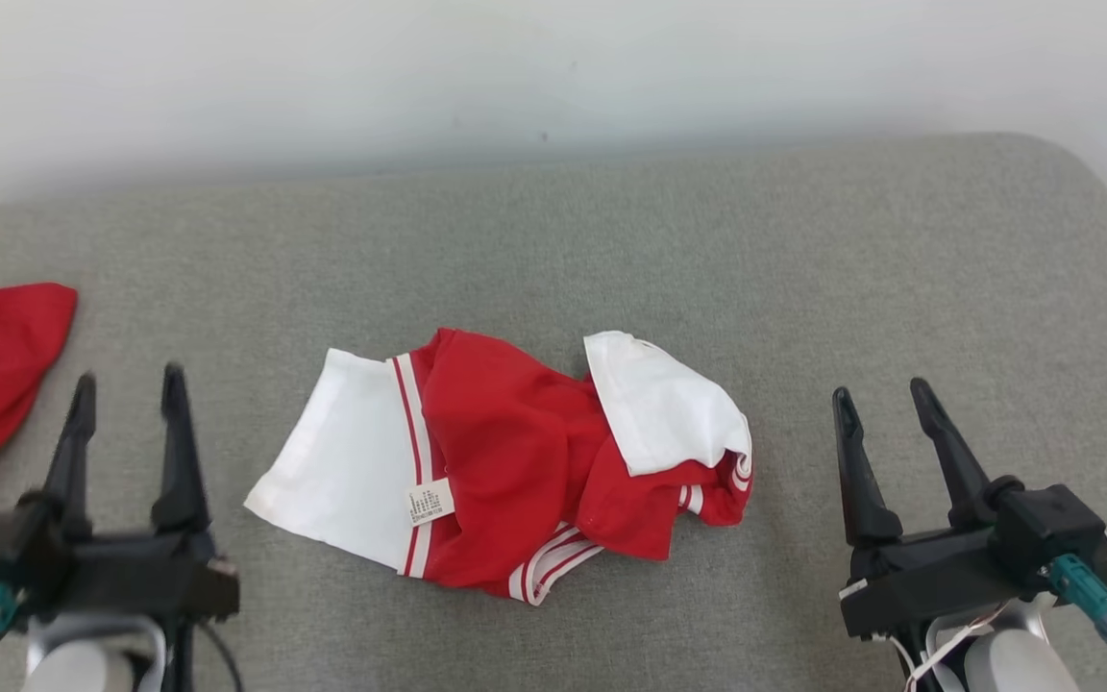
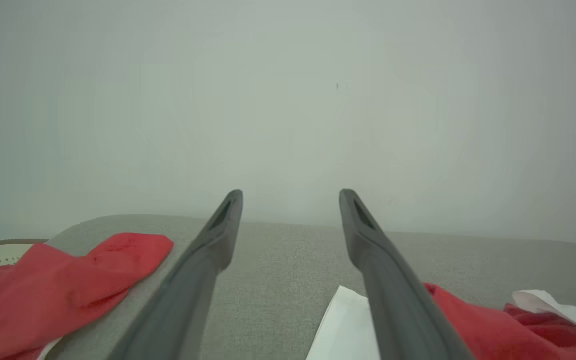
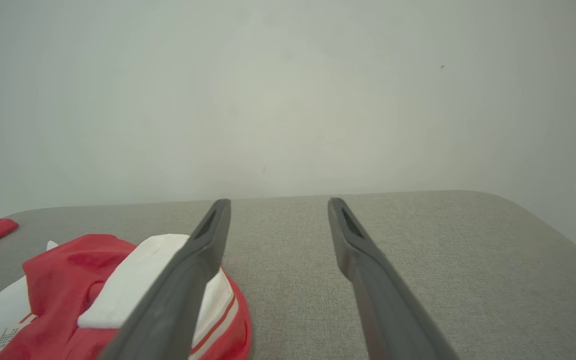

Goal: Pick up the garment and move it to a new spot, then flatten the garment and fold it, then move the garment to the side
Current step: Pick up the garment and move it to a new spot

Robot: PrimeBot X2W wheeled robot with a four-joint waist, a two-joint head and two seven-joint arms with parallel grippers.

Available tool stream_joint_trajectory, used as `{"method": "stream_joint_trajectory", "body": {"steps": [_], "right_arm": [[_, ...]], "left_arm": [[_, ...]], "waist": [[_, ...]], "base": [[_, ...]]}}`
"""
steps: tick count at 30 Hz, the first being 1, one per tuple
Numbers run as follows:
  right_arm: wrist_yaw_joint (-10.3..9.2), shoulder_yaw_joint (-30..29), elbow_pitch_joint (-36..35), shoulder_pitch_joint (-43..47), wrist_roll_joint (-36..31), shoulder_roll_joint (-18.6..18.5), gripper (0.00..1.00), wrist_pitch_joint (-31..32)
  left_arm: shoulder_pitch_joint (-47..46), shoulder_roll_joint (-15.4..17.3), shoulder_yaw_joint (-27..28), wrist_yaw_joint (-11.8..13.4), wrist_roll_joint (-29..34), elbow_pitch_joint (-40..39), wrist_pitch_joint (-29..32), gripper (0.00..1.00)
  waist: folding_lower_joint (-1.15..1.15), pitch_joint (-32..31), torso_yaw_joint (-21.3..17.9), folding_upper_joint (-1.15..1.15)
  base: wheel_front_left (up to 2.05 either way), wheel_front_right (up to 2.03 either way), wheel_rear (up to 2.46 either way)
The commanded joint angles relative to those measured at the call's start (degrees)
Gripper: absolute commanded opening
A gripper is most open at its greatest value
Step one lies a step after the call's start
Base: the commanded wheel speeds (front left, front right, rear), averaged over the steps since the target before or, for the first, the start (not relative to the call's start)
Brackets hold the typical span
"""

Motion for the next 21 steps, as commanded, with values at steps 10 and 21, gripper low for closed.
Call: {"method": "stream_joint_trajectory", "body": {"steps": [10, 21], "right_arm": [[0.02, 1.39, -0.25, 4.04, -1.37, -0.35, 1.0, 1.42], [0.02, 0.36, -2.23, 8.39, -2.24, 0.29, 1.0, 3.16]], "left_arm": [[12.04, 1.94, -0.6, 0.33, 4.27, -5.04, -0.23, 1.0], [13.6, 1.17, -0.77, -1.37, 2.81, -3.87, -0.25, 1.0]], "waist": [[0.0, -5.24, 0.66, 0.0], [0.0, -7.96, 1.8, 0.0]], "base": [[0.0, 0.0, 0.0], [0.0, 0.0, 0.0]]}}
